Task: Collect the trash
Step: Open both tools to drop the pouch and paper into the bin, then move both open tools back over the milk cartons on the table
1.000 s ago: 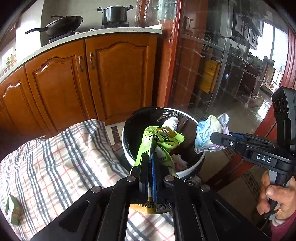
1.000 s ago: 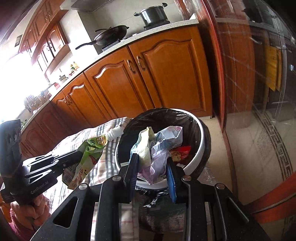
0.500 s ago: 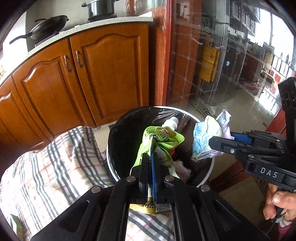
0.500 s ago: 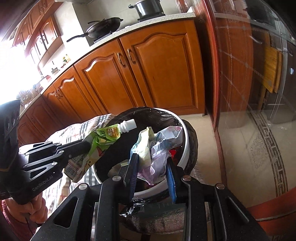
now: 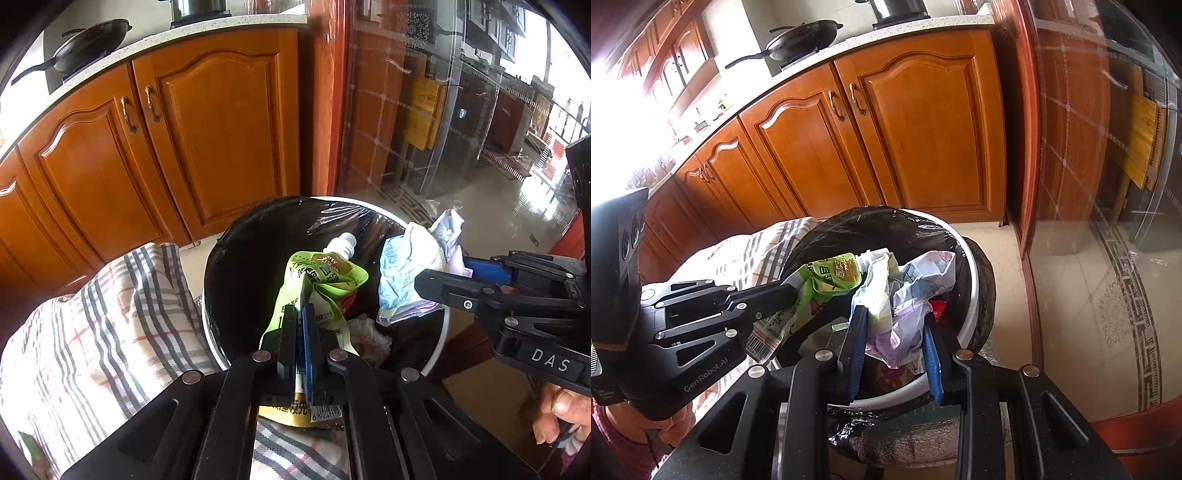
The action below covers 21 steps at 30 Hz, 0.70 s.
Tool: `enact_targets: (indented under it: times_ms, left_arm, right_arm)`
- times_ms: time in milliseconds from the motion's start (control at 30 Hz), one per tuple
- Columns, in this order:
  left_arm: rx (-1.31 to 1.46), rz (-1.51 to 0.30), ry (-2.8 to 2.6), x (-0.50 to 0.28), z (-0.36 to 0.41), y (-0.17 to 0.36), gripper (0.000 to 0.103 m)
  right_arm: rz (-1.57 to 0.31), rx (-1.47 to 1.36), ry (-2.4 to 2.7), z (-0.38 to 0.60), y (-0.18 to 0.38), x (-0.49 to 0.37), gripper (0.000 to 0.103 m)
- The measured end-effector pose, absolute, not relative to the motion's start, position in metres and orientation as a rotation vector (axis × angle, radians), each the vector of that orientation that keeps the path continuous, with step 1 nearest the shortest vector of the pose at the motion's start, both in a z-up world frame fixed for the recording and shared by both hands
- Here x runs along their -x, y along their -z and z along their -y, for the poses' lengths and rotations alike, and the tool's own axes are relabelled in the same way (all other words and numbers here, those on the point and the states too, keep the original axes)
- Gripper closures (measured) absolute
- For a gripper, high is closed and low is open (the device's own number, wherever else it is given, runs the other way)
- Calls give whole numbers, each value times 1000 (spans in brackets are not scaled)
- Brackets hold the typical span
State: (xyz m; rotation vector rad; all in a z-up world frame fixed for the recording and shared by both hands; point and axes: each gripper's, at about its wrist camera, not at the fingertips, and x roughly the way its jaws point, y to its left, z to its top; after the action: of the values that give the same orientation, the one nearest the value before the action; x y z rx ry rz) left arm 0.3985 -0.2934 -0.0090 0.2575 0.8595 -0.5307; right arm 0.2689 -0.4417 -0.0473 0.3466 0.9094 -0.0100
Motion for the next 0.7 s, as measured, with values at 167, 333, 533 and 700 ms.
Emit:
enact_targets:
  times_ms: [167,333,533,700]
  left_arm:
    - [-262,-866,525,-402,296,11,102]
    - [-267,-871,522,-405,298,13,101]
    - [-229,-879,521,-406,288,6,94]
    - [-186,-843,513,-397,266,-5,83]
  right_arm:
    - [-921,-342,7,442,50,-273,75]
    - [-933,-334,6,442,52,-278,74]
    - [-937,-344,12,444,52,-281,62]
    - [-918,-353,8,443,47,-277,47]
